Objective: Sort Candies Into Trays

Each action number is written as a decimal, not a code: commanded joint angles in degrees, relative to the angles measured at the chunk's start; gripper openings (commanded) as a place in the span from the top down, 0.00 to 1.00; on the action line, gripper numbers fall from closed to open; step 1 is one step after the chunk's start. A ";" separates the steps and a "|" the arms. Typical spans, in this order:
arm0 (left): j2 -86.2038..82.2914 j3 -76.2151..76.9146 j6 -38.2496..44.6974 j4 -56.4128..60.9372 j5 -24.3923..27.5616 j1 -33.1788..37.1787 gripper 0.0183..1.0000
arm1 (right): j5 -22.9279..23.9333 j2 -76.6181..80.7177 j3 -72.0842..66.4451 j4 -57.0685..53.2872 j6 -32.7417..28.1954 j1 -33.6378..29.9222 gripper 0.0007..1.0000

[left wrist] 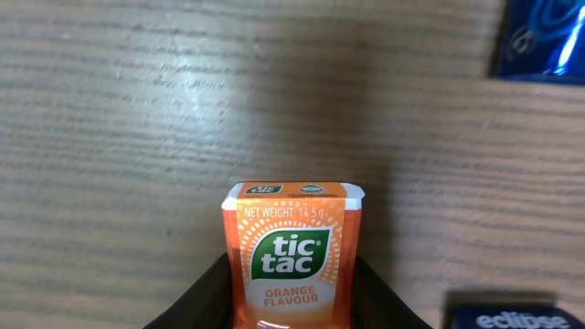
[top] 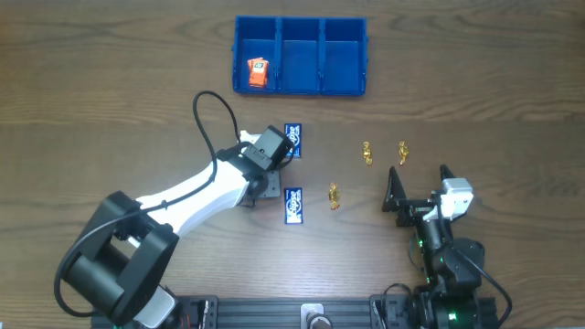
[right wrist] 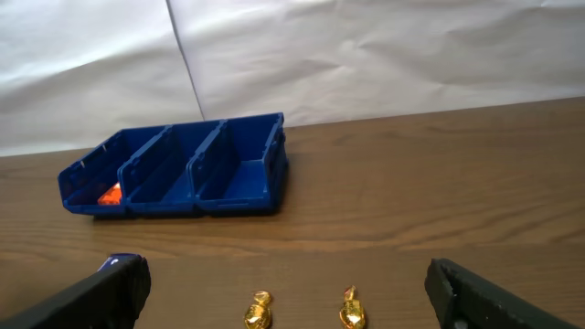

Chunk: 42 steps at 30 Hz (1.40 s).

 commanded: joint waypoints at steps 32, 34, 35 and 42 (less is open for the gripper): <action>29.70 70.79 23.67 -20.96 2.43 18.88 0.72 | 0.31 -0.42 -0.11 -0.33 -0.28 -0.28 0.00; 30.32 70.79 23.69 -20.70 2.75 18.91 0.72 | 0.31 -0.42 -0.11 -0.33 -0.28 -0.28 0.00; 30.58 70.79 23.80 -20.61 2.84 18.93 0.72 | 0.33 -0.42 -0.11 -0.33 -0.28 -0.28 0.00; 31.28 70.79 24.26 -20.46 3.19 18.78 0.71 | 0.33 -0.42 -0.11 -0.33 -0.28 -0.28 0.00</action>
